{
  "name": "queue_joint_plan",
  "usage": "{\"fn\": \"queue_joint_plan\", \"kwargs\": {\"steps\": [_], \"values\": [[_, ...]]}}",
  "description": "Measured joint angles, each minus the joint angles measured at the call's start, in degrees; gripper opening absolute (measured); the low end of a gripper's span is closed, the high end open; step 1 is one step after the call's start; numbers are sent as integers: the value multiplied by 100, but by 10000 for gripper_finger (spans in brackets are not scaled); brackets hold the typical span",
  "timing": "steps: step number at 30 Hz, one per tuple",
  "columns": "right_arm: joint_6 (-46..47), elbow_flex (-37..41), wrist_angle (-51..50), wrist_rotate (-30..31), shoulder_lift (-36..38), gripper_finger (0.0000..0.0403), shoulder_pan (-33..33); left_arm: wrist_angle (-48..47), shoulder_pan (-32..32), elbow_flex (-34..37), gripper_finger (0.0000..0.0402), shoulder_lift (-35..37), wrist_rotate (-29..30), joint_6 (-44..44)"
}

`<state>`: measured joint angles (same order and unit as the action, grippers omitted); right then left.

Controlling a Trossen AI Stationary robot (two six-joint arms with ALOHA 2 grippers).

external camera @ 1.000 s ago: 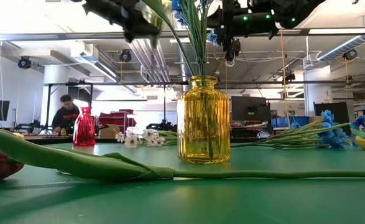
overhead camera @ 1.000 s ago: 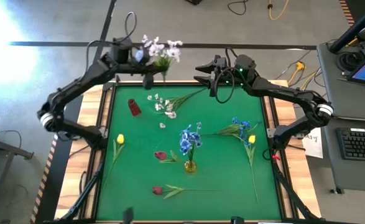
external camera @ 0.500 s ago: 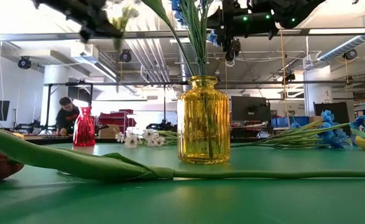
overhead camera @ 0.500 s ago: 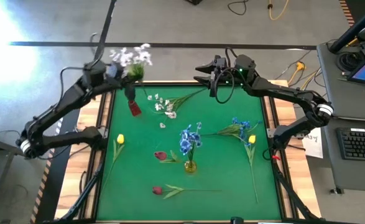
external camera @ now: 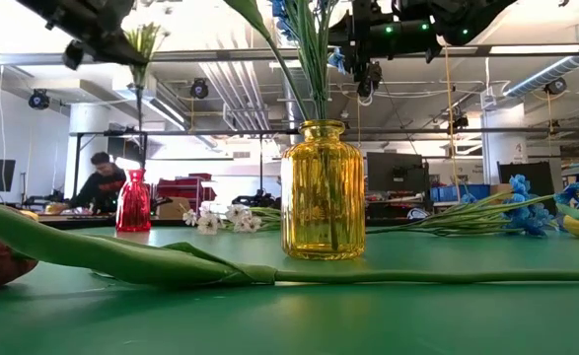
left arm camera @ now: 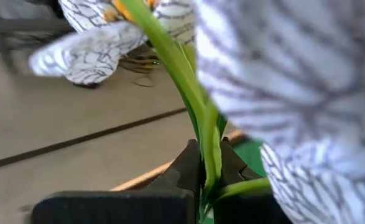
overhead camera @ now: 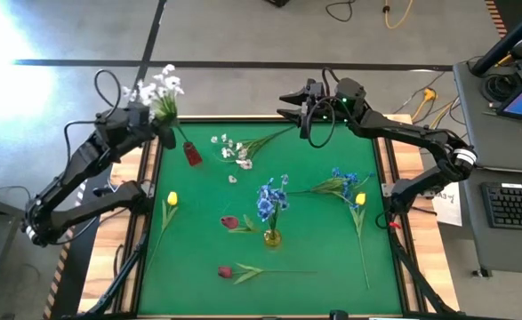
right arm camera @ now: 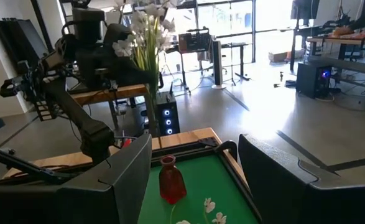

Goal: Sort flowers into vase by color
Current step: Put the right white flowers into the red vase

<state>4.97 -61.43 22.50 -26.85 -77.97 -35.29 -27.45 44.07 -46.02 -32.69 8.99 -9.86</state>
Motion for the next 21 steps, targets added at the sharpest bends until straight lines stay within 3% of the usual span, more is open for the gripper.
{"fn": "queue_joint_plan", "kwargs": {"steps": [21], "values": [[42,9,-4,-2,-2,233,2,88,2,333,0,-394,270,-194]]}}
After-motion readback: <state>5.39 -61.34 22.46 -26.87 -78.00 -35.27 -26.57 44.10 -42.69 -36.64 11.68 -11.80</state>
